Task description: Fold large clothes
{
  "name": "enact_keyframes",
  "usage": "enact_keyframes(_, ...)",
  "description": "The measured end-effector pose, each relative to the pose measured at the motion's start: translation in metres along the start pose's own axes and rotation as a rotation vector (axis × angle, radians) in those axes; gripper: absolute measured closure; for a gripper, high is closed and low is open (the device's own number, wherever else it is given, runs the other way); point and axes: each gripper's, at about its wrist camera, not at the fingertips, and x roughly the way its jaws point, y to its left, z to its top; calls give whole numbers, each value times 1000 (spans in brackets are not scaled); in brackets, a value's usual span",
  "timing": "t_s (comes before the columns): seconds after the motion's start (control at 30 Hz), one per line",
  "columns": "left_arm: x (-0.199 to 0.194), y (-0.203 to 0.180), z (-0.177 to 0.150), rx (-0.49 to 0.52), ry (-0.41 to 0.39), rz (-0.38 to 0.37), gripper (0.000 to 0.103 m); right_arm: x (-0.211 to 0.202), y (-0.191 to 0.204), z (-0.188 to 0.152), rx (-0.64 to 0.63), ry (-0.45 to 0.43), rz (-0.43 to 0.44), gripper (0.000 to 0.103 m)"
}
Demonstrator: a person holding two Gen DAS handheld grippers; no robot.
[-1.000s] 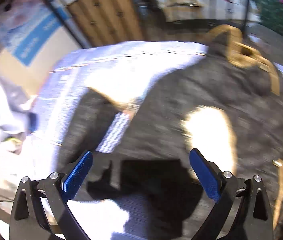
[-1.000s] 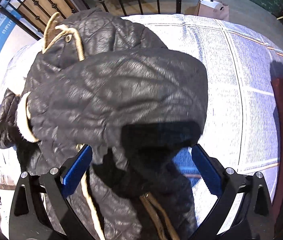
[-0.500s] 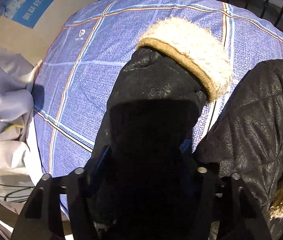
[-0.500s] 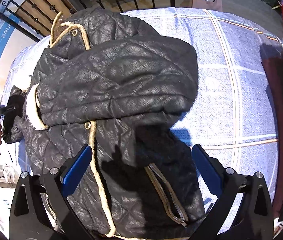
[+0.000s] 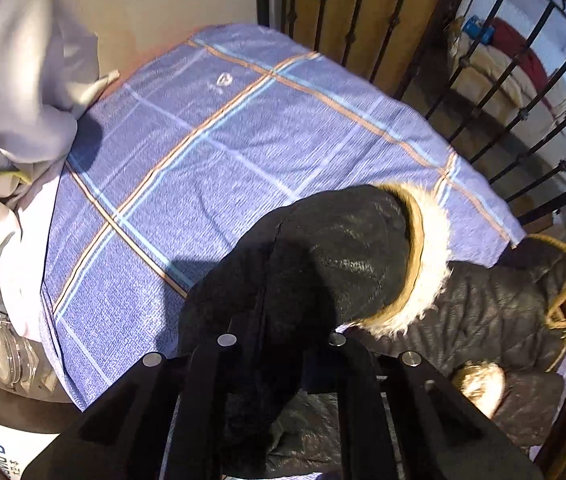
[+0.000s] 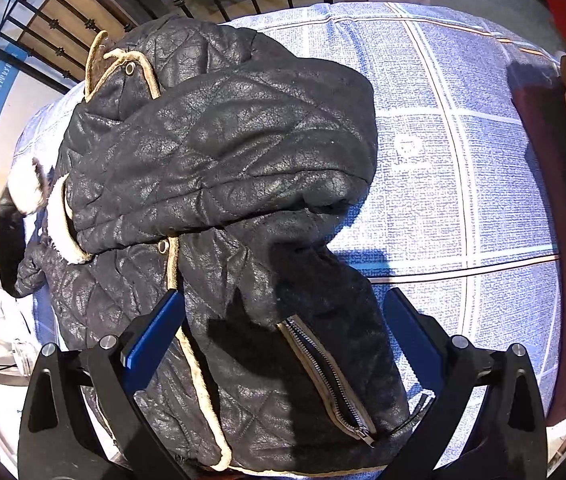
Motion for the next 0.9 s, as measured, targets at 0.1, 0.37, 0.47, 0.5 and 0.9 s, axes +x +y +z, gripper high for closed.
enact_keyframes(0.1,-53,-28,7,10,-98,-145,92,4,4,2,-6,11,16,5)
enact_keyframes(0.37,-128,-179,-45,255,-168,-437,78,-1,10,5,-21,-6,44,5)
enact_keyframes(0.47,-95,-244,-93,389,-46,-460,52,-1,1,3,0,-2,43,5)
enact_keyframes(0.5,-82,-262,-110,441,-21,-457,35,-1,-4,2,13,2,40,5)
enact_keyframes(0.9,-29,-305,-214,651,127,-327,27,-8,-41,-2,97,-12,21,5)
